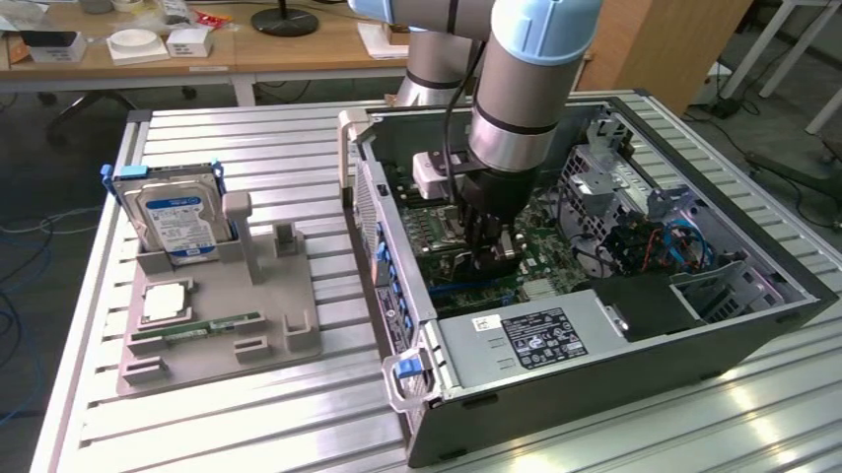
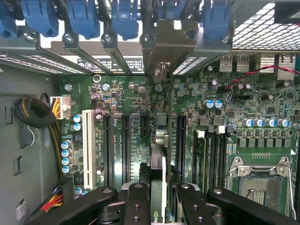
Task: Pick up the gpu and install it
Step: 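Insert the gpu into the slot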
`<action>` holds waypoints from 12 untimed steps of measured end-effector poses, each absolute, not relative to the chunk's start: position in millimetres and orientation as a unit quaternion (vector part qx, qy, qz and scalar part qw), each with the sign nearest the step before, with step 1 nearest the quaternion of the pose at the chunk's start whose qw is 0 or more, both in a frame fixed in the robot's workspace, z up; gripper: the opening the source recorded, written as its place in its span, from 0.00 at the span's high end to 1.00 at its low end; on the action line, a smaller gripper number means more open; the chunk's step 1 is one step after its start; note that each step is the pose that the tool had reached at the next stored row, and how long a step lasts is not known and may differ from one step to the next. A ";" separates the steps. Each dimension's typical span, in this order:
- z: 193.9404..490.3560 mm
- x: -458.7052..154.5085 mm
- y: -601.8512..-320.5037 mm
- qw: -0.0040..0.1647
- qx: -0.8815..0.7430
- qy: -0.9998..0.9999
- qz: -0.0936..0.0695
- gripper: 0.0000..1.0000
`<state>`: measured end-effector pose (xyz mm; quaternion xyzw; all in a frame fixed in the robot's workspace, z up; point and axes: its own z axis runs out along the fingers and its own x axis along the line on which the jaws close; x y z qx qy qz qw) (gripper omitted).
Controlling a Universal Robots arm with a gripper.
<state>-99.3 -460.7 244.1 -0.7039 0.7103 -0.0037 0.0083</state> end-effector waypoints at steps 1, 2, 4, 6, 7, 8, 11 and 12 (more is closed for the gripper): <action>244.1 -99.3 -460.6 0.008 -0.704 0.710 -0.004 0.74; 244.0 -99.4 -460.6 0.008 -0.704 0.710 -0.004 0.74; 244.4 -99.6 -460.5 0.008 -0.704 0.710 -0.004 0.74; 245.0 -99.7 -460.6 0.008 -0.704 0.710 -0.004 0.74; 245.2 -99.8 -460.6 0.009 -0.704 0.710 -0.004 0.74; 245.8 -99.9 -460.6 0.009 -0.705 0.710 -0.004 0.74; 246.0 -100.1 -460.5 0.009 -0.705 0.709 -0.004 0.74; 246.1 -100.1 -460.3 0.009 -0.705 0.709 -0.004 0.74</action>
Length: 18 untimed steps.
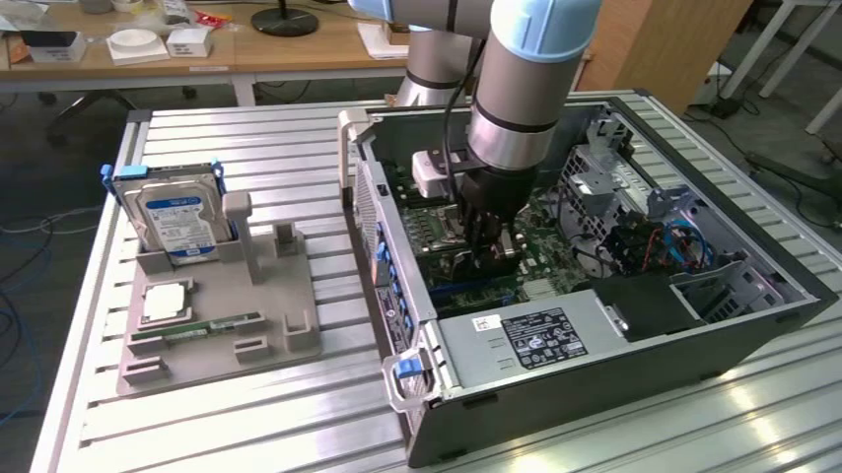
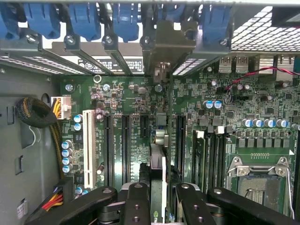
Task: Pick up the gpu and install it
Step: 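Insert the gpu into the slot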
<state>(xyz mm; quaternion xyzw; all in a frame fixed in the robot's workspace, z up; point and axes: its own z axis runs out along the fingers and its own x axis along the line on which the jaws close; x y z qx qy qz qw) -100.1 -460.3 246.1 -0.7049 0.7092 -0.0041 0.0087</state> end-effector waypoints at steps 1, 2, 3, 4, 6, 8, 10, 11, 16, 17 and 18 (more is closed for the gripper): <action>246.1 -100.2 -459.8 0.009 -0.705 0.709 -0.004 0.74; 246.0 -100.2 -459.1 0.009 -0.706 0.709 -0.004 0.74; 245.9 -100.1 -458.6 0.009 -0.706 0.708 -0.004 0.74; 245.8 -100.1 -458.3 0.009 -0.707 0.707 -0.004 0.74; 245.8 -100.1 -458.3 0.009 -0.707 0.707 -0.004 0.74; 245.7 -100.1 -458.2 0.009 -0.707 0.707 -0.004 0.74; 245.5 -100.1 -458.3 0.009 -0.707 0.707 -0.004 0.74; 245.1 -100.1 -458.2 0.009 -0.707 0.707 -0.004 0.74; 242.0 -100.2 -458.3 0.009 -0.707 0.707 -0.004 0.74; 241.9 -100.2 -458.3 0.009 -0.707 0.707 -0.004 0.74; 242.0 -100.2 -458.3 0.009 -0.707 0.707 -0.004 0.74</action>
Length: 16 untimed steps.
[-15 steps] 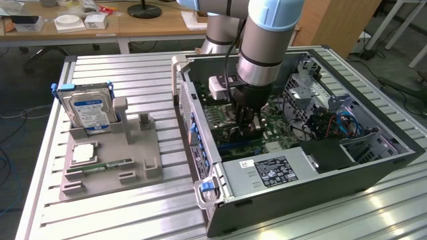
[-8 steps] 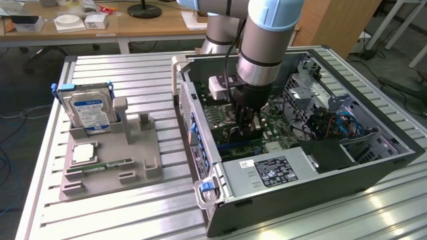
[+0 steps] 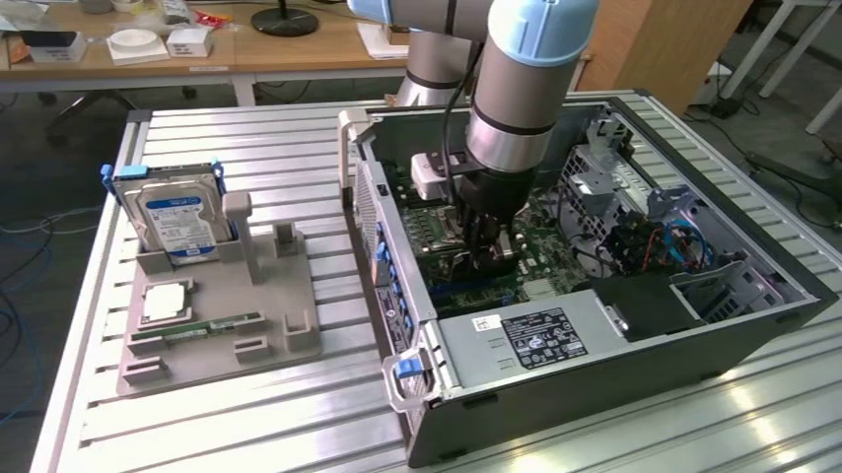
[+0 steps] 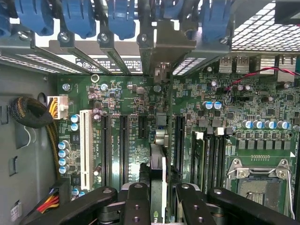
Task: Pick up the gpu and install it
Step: 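Insert the gpu into the slot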
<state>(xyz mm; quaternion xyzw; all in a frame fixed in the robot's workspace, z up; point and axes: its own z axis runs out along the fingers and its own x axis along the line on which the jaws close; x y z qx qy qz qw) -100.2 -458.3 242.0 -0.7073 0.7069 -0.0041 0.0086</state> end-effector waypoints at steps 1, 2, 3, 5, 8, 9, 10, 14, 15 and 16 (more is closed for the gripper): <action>241.9 -100.2 -458.3 0.009 -0.707 0.707 -0.004 0.74; 241.9 -100.2 -458.3 0.009 -0.707 0.707 -0.004 0.74; 241.8 -100.2 -458.3 0.009 -0.707 0.707 -0.004 0.74; 241.8 -100.2 -458.3 0.009 -0.707 0.707 -0.004 0.74; 241.8 -100.2 -458.3 0.009 -0.707 0.707 -0.004 0.74; 241.8 -100.2 -458.3 0.009 -0.707 0.707 -0.004 0.74; 241.8 -100.2 -458.3 0.009 -0.707 0.707 -0.004 0.74; 240.4 -100.2 -458.2 0.009 -0.707 0.707 -0.004 0.74; 239.7 -100.2 -458.3 0.009 -0.707 0.707 -0.004 0.74; 239.7 -100.2 -458.3 0.009 -0.707 0.707 -0.004 0.74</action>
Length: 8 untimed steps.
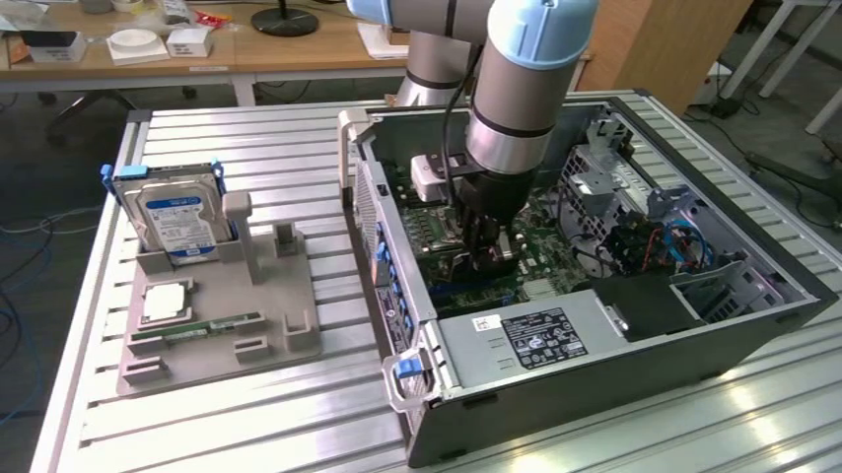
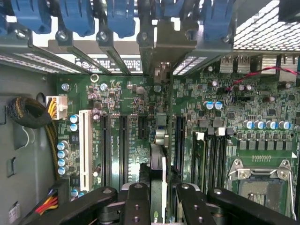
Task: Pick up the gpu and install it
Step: 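Insert the gpu into the slot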
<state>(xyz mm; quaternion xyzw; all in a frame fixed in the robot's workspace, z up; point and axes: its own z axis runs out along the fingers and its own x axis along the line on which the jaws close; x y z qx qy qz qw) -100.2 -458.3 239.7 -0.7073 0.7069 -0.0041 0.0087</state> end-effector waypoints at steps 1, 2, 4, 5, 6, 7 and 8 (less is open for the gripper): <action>239.7 -100.2 -458.3 0.009 -0.707 0.707 -0.004 0.74; 239.7 -100.2 -458.3 0.009 -0.707 0.707 -0.004 0.74; 239.7 -100.3 -458.3 0.009 -0.707 0.707 -0.004 0.74; 239.7 -100.3 -458.3 0.009 -0.707 0.707 -0.004 0.74; 239.7 -100.3 -458.3 0.009 -0.707 0.707 -0.004 0.74; 239.7 -100.3 -458.3 0.009 -0.707 0.707 -0.004 0.74; 239.7 -100.3 -458.3 0.009 -0.707 0.707 -0.004 0.74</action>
